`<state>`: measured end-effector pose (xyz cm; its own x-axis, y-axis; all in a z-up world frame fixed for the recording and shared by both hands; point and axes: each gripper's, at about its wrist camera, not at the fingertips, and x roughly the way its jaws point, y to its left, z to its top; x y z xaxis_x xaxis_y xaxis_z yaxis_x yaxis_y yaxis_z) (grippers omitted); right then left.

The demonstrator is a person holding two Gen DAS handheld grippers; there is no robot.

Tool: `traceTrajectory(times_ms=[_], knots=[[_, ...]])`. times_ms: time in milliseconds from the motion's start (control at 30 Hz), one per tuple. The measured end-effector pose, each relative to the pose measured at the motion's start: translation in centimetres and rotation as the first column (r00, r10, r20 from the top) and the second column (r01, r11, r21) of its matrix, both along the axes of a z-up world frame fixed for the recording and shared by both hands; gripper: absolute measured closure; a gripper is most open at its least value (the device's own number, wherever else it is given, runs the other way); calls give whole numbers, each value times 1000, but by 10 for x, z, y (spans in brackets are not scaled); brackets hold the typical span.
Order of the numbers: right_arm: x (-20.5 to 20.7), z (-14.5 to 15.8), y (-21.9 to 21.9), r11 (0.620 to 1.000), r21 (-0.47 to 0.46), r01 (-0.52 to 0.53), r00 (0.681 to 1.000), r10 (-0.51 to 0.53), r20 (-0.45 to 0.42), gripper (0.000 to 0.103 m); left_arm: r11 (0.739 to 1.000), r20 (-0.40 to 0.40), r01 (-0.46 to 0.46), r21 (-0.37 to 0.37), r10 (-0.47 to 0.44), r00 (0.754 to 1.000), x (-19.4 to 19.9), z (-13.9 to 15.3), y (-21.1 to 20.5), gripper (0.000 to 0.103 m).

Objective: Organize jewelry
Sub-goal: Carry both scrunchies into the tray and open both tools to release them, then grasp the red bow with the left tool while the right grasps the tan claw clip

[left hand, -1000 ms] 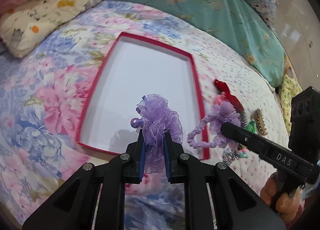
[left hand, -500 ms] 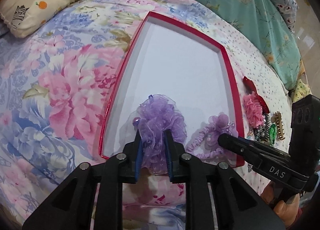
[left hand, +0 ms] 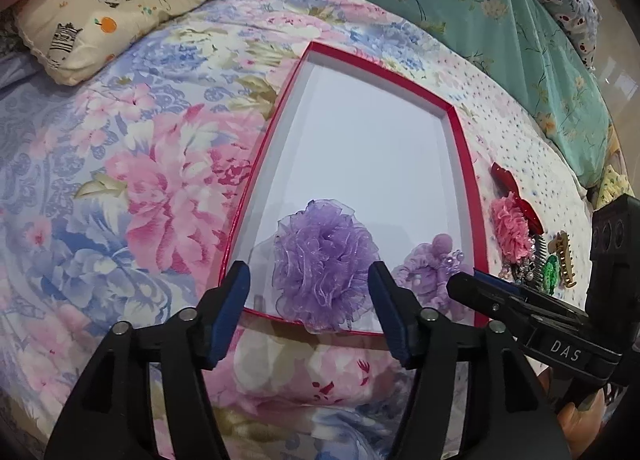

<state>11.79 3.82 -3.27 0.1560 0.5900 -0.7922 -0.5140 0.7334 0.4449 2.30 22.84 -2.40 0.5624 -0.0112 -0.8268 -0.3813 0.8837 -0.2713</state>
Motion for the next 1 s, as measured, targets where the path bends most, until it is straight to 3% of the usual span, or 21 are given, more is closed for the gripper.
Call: traceTrajectory(times_ms=[167,267,633,1000], knots=[[-6,12,-9,1000,16,3,1000,-3,28,54,1000,21,-7,3,7,1000,-5,12,-4,41],[-9,20,-21,999,40,21,999,-22,36,45,1000,33,-7,5,7,999,-6,19,-8,36],[-12,23,-56,995,82,62,998,-63,12,43,1000,37,10,20,-11,999,-5,30,-29,35],[-7,29,-147,966,89,242,969,-245,30,43,995,45,100,7,-100,994,13,37,-71,35]])
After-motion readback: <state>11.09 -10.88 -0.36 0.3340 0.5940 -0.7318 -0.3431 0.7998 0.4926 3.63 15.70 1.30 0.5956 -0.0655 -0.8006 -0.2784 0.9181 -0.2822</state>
